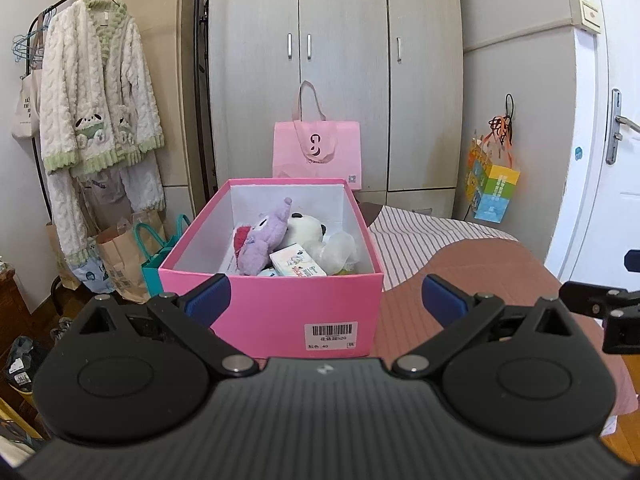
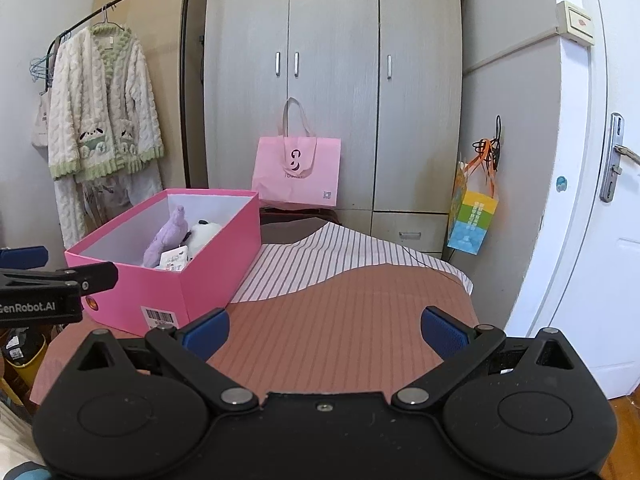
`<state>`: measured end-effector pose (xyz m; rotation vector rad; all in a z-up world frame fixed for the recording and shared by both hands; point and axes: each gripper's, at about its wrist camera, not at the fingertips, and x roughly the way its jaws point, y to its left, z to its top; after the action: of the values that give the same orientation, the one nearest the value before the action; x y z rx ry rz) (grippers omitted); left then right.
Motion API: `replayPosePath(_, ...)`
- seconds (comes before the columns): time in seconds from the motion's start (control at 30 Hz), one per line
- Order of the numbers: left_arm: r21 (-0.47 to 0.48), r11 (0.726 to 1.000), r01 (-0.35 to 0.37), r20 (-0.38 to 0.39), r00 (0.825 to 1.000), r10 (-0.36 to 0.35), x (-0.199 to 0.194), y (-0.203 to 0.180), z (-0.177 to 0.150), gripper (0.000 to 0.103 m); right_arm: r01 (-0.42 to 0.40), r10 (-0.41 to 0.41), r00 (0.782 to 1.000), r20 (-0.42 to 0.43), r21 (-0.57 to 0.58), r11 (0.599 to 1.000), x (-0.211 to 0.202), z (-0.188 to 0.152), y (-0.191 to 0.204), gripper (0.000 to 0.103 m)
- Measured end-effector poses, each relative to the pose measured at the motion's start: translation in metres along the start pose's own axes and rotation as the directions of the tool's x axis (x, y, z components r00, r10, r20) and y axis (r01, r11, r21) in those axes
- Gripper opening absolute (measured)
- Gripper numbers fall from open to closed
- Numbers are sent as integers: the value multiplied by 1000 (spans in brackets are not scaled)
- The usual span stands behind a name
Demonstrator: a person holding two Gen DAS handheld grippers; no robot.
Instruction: Organize soft objects
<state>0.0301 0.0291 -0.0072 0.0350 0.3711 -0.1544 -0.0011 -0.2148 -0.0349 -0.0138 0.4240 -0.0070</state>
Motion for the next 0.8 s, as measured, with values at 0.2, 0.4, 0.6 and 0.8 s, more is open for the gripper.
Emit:
replayPosePath(0.2,-11,1000,-1,7,1000,1,0,3,-3,103,13,-13,1000,13,-17,1000,1,-2,3,103)
replayPosePath(0.4,6,1000,11,12,1000,-11,2,3,-6,103,61,-59,998,25,-66,996,-1,-6,10,103)
replayPosePath(0.6,15,1000,10,25,1000,-11,1,2,-8,103,44,-43,999,17,-48,998,-1,-6,8,103)
replayPosePath(0.8,18,1000,9,20,1000,-10,2,3,-9,103,44,-43,999,14,-27,999,0,-4,6,103)
